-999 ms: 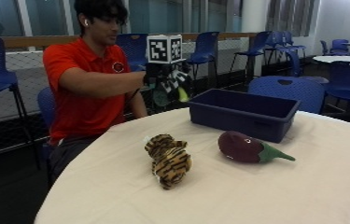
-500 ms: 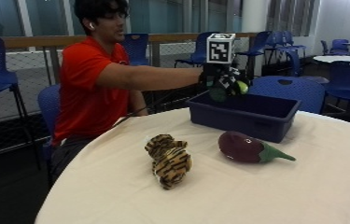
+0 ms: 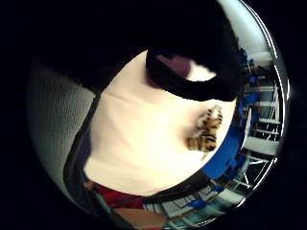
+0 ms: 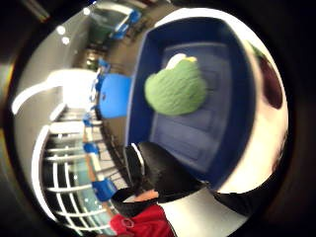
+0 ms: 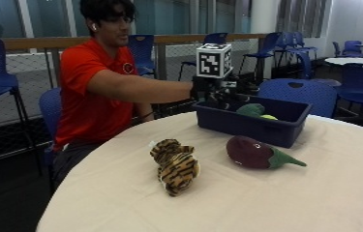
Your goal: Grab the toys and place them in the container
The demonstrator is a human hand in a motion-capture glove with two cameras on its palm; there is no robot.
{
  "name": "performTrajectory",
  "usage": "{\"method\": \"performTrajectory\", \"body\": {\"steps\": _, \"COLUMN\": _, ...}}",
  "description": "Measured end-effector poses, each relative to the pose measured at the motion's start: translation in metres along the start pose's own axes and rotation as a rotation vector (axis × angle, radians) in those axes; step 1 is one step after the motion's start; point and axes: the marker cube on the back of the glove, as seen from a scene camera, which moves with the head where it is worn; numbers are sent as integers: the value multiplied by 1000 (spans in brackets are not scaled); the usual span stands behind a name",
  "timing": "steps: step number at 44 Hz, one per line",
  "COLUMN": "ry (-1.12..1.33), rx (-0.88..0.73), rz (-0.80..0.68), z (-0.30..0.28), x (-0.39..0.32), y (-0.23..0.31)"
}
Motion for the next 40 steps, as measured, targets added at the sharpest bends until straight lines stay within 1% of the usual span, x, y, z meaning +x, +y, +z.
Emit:
{"method": "performTrajectory", "body": {"steps": 5, "ry": 118, "rx": 28, "rz": 128, "z": -20, "x": 88, "y": 22}}
{"method": "performTrajectory", "body": {"steps": 11, "ry": 183, "rx": -32, "rz": 259, "z": -18, "x": 172, "y": 47}}
{"method": "performTrajectory", "body": {"steps": 21, "ry": 164, "rx": -112, "rz": 414, "z": 6, "x": 258, "y": 78}}
{"method": "performTrajectory", "body": {"steps": 27, "ry": 124, "rx": -153, "rz": 460, "z": 22, "x": 289, "y": 91}}
{"method": "performTrajectory", "body": {"steps": 35, "ry": 90, "rx": -229, "rz": 468, "z": 45, "x": 299, "y": 96}}
{"method": "performTrajectory", "body": {"steps": 40, "ry": 144, "rx": -207, "rz": 478, "z": 54, "x": 300, "y": 96}}
